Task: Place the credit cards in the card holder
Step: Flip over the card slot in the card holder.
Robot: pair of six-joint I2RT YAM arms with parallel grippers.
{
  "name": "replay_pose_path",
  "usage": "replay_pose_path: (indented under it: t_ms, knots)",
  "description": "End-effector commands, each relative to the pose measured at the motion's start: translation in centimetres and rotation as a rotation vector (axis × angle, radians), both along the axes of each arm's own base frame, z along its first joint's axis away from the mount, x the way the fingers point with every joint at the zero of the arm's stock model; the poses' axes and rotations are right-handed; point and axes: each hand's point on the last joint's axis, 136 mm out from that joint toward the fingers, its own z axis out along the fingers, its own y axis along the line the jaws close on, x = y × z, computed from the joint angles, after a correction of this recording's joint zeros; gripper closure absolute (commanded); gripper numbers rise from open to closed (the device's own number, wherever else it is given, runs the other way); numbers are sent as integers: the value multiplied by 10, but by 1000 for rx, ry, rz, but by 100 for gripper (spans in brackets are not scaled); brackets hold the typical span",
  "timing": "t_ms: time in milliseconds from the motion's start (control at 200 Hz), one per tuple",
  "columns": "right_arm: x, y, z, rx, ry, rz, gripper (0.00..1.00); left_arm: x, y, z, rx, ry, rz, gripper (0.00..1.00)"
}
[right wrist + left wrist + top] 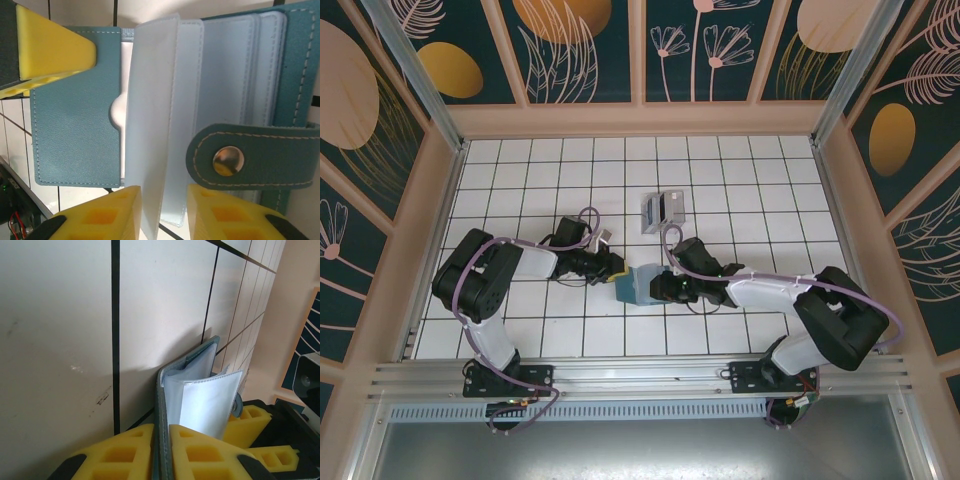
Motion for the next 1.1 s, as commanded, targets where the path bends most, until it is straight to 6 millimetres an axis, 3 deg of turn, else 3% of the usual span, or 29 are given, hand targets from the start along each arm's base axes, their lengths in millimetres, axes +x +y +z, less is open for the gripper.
replay_pose_path:
  t_ms: [0,190,435,786,1096]
  knots:
    - [6,11,16,31,-34,11,65,0,1,8,-20,-16,2,82]
    - [9,14,24,36,-55,15,64,2,0,9,-21,-15,6,80]
    - [9,19,20,28,-47,43,76,2,0,9,-22,-17,9,79]
    - [12,31,20,19,-56,78,80,4,-1,11,-25,-18,13,78]
    - [9,37,15,22,-47,98,78,9,3,18,-17,-55,15,64]
